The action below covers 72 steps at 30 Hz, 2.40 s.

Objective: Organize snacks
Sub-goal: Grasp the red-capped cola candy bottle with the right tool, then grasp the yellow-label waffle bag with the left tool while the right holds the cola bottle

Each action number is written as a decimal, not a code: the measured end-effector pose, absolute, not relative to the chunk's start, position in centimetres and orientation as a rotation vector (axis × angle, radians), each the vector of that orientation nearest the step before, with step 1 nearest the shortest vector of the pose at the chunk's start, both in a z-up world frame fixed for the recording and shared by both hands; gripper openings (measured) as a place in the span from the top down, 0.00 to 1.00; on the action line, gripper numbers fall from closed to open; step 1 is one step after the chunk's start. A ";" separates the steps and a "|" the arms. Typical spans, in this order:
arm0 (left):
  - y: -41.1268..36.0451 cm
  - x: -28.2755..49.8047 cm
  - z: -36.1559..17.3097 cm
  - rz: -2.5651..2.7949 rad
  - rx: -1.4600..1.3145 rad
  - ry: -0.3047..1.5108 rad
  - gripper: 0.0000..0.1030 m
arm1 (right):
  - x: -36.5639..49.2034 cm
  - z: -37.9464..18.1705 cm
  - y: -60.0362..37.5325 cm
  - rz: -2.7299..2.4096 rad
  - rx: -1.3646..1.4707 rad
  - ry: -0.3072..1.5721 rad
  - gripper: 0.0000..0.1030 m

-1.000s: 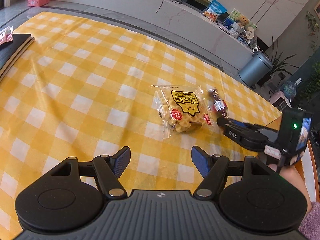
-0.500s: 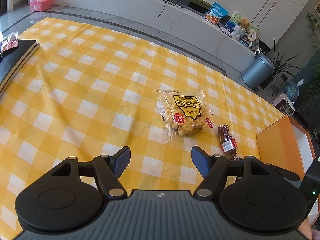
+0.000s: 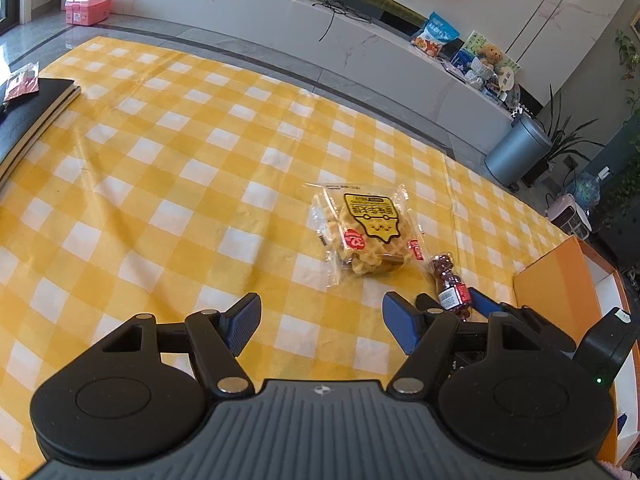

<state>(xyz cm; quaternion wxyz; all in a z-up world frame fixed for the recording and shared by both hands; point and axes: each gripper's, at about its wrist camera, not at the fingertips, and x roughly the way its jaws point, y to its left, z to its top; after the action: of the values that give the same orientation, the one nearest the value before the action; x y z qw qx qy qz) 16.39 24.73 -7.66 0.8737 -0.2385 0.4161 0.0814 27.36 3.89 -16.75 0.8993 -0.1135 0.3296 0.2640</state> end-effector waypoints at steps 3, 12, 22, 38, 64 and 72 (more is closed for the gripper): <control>23.6 16.5 -7.3 0.175 -0.468 0.855 0.21 | 27.8 -17.1 3.9 0.552 -0.197 0.691 0.50; 20.9 19.9 -5.7 0.189 -0.434 0.897 0.17 | 28.7 -17.0 2.9 0.486 -0.156 0.716 0.71; 17.2 28.2 -5.7 0.169 -0.259 1.088 0.16 | 28.8 -17.0 1.5 0.435 -0.135 0.740 0.71; 18.5 33.0 -9.9 0.218 -0.234 1.289 0.13 | 29.4 -17.1 0.7 0.447 -0.087 0.746 0.71; 18.9 37.0 -12.7 0.255 -0.132 1.286 0.00 | 29.0 -17.0 1.3 0.440 -0.147 0.740 0.71; 18.9 37.2 -12.2 0.240 -0.130 1.284 0.03 | 28.9 -17.0 1.4 0.439 -0.152 0.737 0.71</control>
<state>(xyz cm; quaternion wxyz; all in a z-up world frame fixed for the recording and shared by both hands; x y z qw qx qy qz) 37.23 18.94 -12.23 0.7923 -0.0603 0.5968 0.1116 28.87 1.42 -17.00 0.9066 -0.0736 0.3569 0.2126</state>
